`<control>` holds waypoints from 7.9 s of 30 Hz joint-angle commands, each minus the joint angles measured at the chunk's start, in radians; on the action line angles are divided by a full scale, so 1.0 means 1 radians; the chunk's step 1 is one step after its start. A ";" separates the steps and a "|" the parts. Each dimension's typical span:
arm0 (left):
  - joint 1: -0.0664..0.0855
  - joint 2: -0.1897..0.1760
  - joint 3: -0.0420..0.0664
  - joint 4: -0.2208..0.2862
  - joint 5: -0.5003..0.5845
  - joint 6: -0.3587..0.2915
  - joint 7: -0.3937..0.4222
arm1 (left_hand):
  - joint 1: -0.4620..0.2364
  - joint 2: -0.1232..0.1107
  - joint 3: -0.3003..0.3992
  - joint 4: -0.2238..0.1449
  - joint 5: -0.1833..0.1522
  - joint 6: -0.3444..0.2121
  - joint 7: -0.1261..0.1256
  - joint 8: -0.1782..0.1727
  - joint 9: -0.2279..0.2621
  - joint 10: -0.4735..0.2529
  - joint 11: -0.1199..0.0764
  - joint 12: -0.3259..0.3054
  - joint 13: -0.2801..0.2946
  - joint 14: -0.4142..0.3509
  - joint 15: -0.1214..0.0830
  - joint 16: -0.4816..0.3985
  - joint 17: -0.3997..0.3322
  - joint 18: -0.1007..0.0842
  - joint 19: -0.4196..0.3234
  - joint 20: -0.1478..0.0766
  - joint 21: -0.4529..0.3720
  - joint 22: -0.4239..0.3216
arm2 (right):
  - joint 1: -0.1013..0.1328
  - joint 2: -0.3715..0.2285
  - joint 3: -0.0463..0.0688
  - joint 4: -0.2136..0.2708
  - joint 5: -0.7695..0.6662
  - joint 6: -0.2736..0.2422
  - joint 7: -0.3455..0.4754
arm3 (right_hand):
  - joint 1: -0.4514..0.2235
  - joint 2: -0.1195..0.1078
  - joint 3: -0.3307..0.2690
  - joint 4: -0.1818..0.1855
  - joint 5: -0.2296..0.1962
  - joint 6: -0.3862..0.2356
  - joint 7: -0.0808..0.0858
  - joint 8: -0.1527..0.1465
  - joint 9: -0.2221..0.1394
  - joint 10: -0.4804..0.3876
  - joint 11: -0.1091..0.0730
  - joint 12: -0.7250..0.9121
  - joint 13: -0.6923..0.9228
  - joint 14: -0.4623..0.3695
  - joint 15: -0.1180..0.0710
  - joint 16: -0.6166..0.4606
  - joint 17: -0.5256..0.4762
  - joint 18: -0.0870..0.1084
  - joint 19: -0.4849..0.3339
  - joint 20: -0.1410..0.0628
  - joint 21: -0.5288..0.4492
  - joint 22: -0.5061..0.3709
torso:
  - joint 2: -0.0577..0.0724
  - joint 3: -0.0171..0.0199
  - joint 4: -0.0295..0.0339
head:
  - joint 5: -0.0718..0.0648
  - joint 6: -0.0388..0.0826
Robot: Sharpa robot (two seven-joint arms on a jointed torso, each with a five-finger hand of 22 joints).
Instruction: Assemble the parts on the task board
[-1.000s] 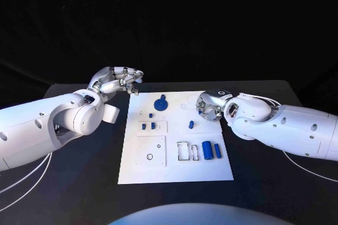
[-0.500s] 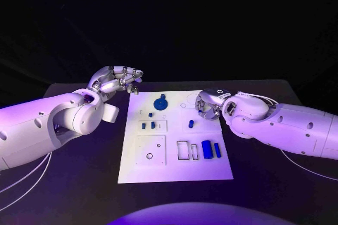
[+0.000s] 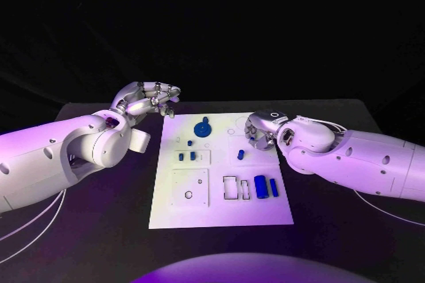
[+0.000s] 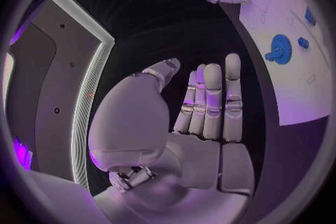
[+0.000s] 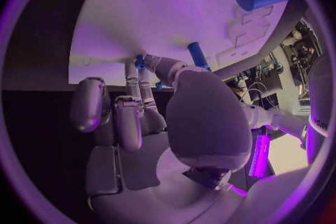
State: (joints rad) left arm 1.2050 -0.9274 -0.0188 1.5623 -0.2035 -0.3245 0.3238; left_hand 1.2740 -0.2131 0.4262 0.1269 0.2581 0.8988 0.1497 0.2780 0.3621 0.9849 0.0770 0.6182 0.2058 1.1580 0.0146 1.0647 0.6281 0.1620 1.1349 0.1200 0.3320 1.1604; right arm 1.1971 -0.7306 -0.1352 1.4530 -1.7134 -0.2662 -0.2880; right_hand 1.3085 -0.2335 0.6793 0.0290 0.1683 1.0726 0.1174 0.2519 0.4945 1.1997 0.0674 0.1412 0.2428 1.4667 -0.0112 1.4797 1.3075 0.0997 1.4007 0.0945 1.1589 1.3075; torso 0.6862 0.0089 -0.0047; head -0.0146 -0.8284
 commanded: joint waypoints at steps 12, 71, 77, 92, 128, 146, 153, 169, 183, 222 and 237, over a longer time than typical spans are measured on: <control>0.001 0.000 0.001 0.002 0.006 0.002 -0.001 | 0.009 0.012 -0.001 -0.001 0.009 -0.006 0.000 -0.005 -0.001 -0.005 0.004 -0.007 -0.003 0.006 -0.002 0.003 -0.001 0.018 0.008 -0.001 -0.008 -0.003 | -0.019 -0.008 -0.012 0.015 -0.040 -0.030 -0.039 | 0.037 0.040 0.056 -0.061 -0.010 0.016 -0.002 0.018 0.024 0.062 -0.018 -0.015 0.009 0.063 -0.015 0.009 0.058 -0.011 0.009 -0.017 0.022 0.042 | -0.001 0.0020 -0.0002 | -0.004 -0.001; 0.000 0.023 0.000 -0.022 0.009 0.015 0.003 | 0.026 0.021 0.002 -0.005 0.049 -0.008 0.003 -0.003 -0.001 -0.016 0.007 -0.016 -0.010 0.001 0.001 -0.002 -0.007 0.017 0.013 0.000 -0.016 -0.007 | -0.003 -0.093 0.009 0.337 0.093 -0.230 0.010 | 0.064 0.030 0.146 -0.142 -0.062 0.026 -0.002 0.008 0.032 0.090 -0.015 -0.045 0.027 0.064 -0.015 0.014 0.067 -0.013 0.009 -0.019 0.046 0.068 | -0.006 -0.0035 0.0078 | 0.048 0.011; 0.000 0.040 0.000 -0.032 0.009 0.018 0.004 | 0.026 0.021 0.002 -0.005 0.049 -0.008 0.003 -0.003 -0.001 -0.016 0.007 -0.016 -0.010 0.001 0.001 -0.002 -0.007 0.017 0.013 0.000 -0.016 -0.007 | -0.021 -0.045 0.009 0.331 0.094 -0.226 0.025 | 0.064 0.030 0.146 -0.142 -0.062 0.026 -0.002 0.007 0.032 0.090 -0.015 -0.045 0.027 0.064 -0.015 0.013 0.066 -0.013 0.009 -0.019 0.045 0.068 | -0.007 -0.0034 0.0086 | 0.084 0.003; 0.000 0.067 0.000 -0.046 0.009 0.023 0.003 | 0.026 0.023 0.002 -0.004 0.051 -0.009 0.004 -0.003 -0.001 -0.017 0.008 -0.016 -0.010 0.001 0.001 -0.002 -0.006 0.017 0.013 0.000 -0.016 -0.007 | -0.091 0.048 0.001 0.248 0.087 -0.278 0.070 | 0.059 0.030 0.146 -0.141 -0.057 0.026 -0.001 0.006 0.032 0.090 -0.014 -0.047 0.028 0.064 -0.014 0.013 0.065 -0.012 0.006 -0.019 0.041 0.066 | -0.006 -0.0022 0.0094 | 0.142 -0.019; 0.000 0.069 0.000 -0.053 0.005 0.031 -0.002 | 0.024 0.026 0.000 -0.001 0.052 -0.007 0.004 -0.002 0.000 -0.019 0.009 -0.016 -0.011 0.000 0.002 -0.002 -0.007 0.017 0.014 0.001 -0.018 -0.007 | -0.172 0.113 -0.009 0.194 0.090 -0.258 0.093 | 0.055 0.030 0.146 -0.141 -0.057 0.027 -0.001 0.006 0.033 0.091 -0.015 -0.048 0.029 0.064 -0.014 0.013 0.065 -0.010 0.003 -0.019 0.035 0.064 | -0.007 -0.0034 0.0074 | 0.160 -0.044; 0.000 0.066 -0.001 -0.051 0.004 0.033 -0.005 | 0.024 0.026 0.000 -0.001 0.052 -0.007 0.004 -0.002 0.000 -0.019 0.009 -0.016 -0.011 0.000 0.002 -0.002 -0.007 0.017 0.014 0.001 -0.018 -0.007 | -0.175 0.120 -0.010 0.189 0.077 -0.240 0.085 | 0.054 0.030 0.146 -0.141 -0.057 0.027 -0.001 0.005 0.033 0.091 -0.015 -0.049 0.030 0.064 -0.014 0.013 0.065 -0.010 0.003 -0.019 0.034 0.064 | -0.006 -0.0031 0.0088 | 0.163 -0.044; 0.000 0.064 -0.001 -0.050 0.003 0.033 -0.005 | 0.024 0.027 -0.001 0.000 0.052 -0.007 0.004 -0.001 0.000 -0.020 0.009 -0.016 -0.011 -0.001 0.002 -0.002 -0.008 0.017 0.014 0.001 -0.019 -0.008 | -0.177 0.125 -0.011 0.183 0.069 -0.230 0.082 | 0.054 0.030 0.146 -0.141 -0.057 0.027 -0.001 0.005 0.033 0.091 -0.015 -0.049 0.030 0.064 -0.014 0.013 0.065 -0.010 0.003 -0.019 0.034 0.064 | -0.006 -0.0029 0.0086 | 0.165 -0.044; 0.000 0.060 -0.001 -0.047 0.002 0.034 -0.008 | 0.024 0.028 -0.002 0.001 0.052 -0.007 0.004 -0.001 0.000 -0.021 0.009 -0.016 -0.011 -0.002 0.002 -0.003 -0.009 0.017 0.015 0.001 -0.020 -0.008 | -0.185 0.138 -0.013 0.159 0.013 -0.206 0.061 | 0.052 0.031 0.146 -0.142 -0.057 0.026 -0.001 0.004 0.034 0.091 -0.015 -0.051 0.031 0.063 -0.014 0.013 0.064 -0.009 0.001 -0.019 0.031 0.063 | -0.007 -0.0031 0.0085 | 0.167 -0.044; 0.000 0.059 -0.001 -0.048 0.002 0.028 -0.015 | 0.023 0.033 -0.002 0.004 0.052 -0.007 0.004 -0.001 0.000 -0.022 0.009 -0.016 -0.012 -0.002 0.003 -0.003 -0.009 0.017 0.015 0.002 -0.021 -0.008 | -0.185 0.137 -0.018 0.168 0.026 -0.162 0.089 | 0.051 0.031 0.146 -0.142 -0.057 0.026 -0.001 0.004 0.034 0.091 -0.015 -0.052 0.031 0.064 -0.014 0.013 0.065 -0.009 0.001 -0.019 0.032 0.063 | -0.007 -0.0038 0.0087 | 0.167 -0.044; 0.000 0.058 -0.001 -0.052 0.001 0.029 -0.024 | 0.021 0.037 -0.003 0.009 0.048 -0.009 0.005 -0.001 -0.001 -0.030 0.011 -0.019 -0.014 -0.003 0.004 -0.003 -0.010 0.017 0.016 0.002 -0.023 -0.009 | -0.164 0.049 -0.017 0.239 0.068 -0.263 0.104 | -0.051 -0.008 -0.035 -0.123 0.020 -0.100 0.057 -0.095 -0.044 -0.168 0.051 -0.062 -0.088 0.018 0.041 -0.078 -0.111 0.032 -0.084 0.034 -0.214 -0.074 | -0.009 -0.0031 0.0069 | 0.157 -0.044; 0.000 0.060 -0.003 -0.059 0.001 0.034 -0.024 | 0.021 0.037 -0.003 0.009 0.048 -0.009 0.005 -0.001 -0.001 -0.030 0.011 -0.019 -0.014 -0.003 0.004 -0.003 -0.010 0.017 0.016 0.002 -0.023 -0.009 | 0.003 -0.143 -0.004 0.312 0.276 -0.089 0.053 | -0.094 -0.026 -0.085 -0.095 0.003 -0.099 0.044 -0.101 -0.067 -0.123 0.038 -0.040 -0.100 0.036 0.031 -0.046 -0.058 0.020 -0.048 0.026 -0.165 -0.050 | -0.014 -0.0062 0.0039 | 0.102 -0.028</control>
State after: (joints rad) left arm 1.2043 -0.8692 -0.0222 1.5017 -0.2017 -0.3061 0.2961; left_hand 1.2937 -0.1853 0.4235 0.1297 0.3055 0.8953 0.1532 0.2780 0.3623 0.9595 0.0877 0.6035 0.1937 1.1579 0.0146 1.0648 0.6192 0.1618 1.1455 0.1233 0.3126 1.1530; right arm 1.1959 -0.8670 -0.1380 1.7720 -1.5070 -0.4642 -0.2043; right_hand 1.2196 -0.2596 0.5972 -0.0661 0.1740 0.9763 0.1621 0.1540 0.4284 1.0756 0.1088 0.0996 0.1430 1.4649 0.0270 1.4295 1.2480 0.1243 1.3468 0.1235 0.9931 1.2573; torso 0.6745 0.0049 0.0004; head 0.1004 -0.8609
